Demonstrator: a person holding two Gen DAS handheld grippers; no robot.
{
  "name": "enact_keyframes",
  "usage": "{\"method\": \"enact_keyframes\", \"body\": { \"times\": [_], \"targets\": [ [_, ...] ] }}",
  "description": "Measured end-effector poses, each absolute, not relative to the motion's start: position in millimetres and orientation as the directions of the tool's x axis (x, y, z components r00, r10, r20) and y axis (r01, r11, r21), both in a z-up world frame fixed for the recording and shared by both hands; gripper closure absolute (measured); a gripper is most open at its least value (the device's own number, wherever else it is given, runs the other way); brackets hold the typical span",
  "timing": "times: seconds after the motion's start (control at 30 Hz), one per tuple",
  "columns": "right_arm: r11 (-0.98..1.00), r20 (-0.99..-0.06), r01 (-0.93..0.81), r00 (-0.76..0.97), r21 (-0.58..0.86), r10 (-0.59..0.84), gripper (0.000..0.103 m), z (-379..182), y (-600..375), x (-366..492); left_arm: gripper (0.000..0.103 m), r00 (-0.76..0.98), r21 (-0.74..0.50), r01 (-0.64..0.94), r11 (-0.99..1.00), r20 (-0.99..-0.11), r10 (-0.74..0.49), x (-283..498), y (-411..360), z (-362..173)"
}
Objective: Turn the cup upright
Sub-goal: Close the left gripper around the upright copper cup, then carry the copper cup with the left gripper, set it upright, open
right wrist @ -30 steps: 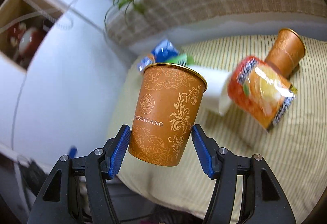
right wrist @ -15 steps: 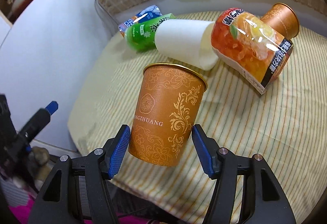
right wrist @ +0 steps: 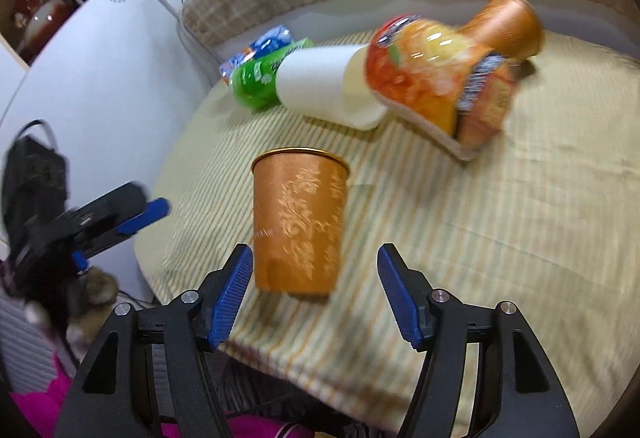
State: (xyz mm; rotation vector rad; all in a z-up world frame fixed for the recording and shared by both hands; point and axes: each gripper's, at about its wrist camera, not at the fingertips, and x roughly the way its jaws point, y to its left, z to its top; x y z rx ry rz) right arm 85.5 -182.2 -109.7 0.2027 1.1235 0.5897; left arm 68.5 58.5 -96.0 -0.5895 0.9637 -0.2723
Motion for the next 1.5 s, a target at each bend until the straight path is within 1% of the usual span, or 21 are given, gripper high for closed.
{"method": "enact_keyframes", "body": {
  "times": [0.2, 0.43, 0.5, 0.53, 0.7, 0.77, 0.83, 0.9, 0.93, 1.03, 1.27, 1.43, 1.5],
  "targets": [
    [0.860, -0.773, -0.264, 0.377, 0.438, 0.509, 0.039, -100.6, -229.8, 56.8, 0.009, 0.485, -0.663, -0.077, 0.745, -0.678, -0.553, 91.1, 45.7, -118.1],
    [0.887, -0.769, -0.182, 0.443, 0.425, 0.460, 0.039, -98.6, -271.8, 32.0, 0.009, 0.455, -0.681, -0.096, 0.726, -0.678, -0.576, 106.8, 32.9, -132.4],
    [0.889, -0.768, -0.163, 0.452, 0.429, 0.453, 0.039, -99.4, -276.0, 30.0, 0.017, 0.439, -0.685, -0.100, 0.722, -0.681, -0.586, 111.4, 28.8, -136.5],
    [0.890, -0.767, -0.154, 0.458, 0.429, 0.449, 0.039, -99.8, -279.1, 28.2, 0.020, 0.430, -0.684, -0.100, 0.723, -0.685, -0.588, 113.3, 26.3, -139.1],
    [0.891, -0.768, -0.127, 0.465, 0.435, 0.441, 0.039, -103.1, -289.2, 25.5, 0.020, 0.422, -0.670, -0.097, 0.736, -0.697, -0.580, 117.4, 19.0, -143.9],
    [0.893, -0.771, -0.123, 0.463, 0.433, 0.438, 0.039, -105.3, -289.7, 25.9, 0.024, 0.420, -0.668, -0.095, 0.738, -0.699, -0.578, 118.9, 17.6, -144.8],
    [0.894, -0.773, -0.123, 0.461, 0.430, 0.435, 0.039, -106.6, -289.0, 25.8, 0.025, 0.419, -0.664, -0.092, 0.742, -0.702, -0.576, 119.1, 16.9, -145.4],
    [0.896, -0.775, -0.123, 0.460, 0.427, 0.432, 0.039, -107.6, -288.5, 25.8, 0.028, 0.416, -0.659, -0.089, 0.747, -0.706, -0.573, 120.5, 16.0, -146.2],
    [0.897, -0.776, -0.121, 0.460, 0.426, 0.431, 0.039, -107.9, -288.2, 25.9, 0.031, 0.413, -0.658, -0.089, 0.748, -0.707, -0.573, 121.8, 14.5, -147.0],
    [0.896, -0.776, -0.115, 0.461, 0.428, 0.430, 0.039, -109.3, -289.6, 26.7, 0.034, 0.411, -0.661, -0.083, 0.746, -0.704, -0.579, 123.7, 12.9, -147.6],
    [0.898, -0.778, -0.097, 0.465, 0.429, 0.423, 0.039, -111.3, -294.2, 24.9, 0.035, 0.446, -0.619, -0.037, 0.785, -0.713, -0.541, 120.4, 7.3, -135.5],
    [0.897, -0.775, -0.097, 0.469, 0.432, 0.424, 0.039, -110.7, -294.1, 24.0, 0.035, 0.509, -0.517, 0.032, 0.856, -0.728, -0.459, 110.5, -2.9, -118.5],
    [0.897, -0.774, -0.098, 0.472, 0.430, 0.423, 0.039, -110.4, -293.0, 23.6, 0.035, 0.547, -0.453, 0.066, 0.889, -0.729, -0.411, 105.8, -9.5, -109.9]
  ]
}}
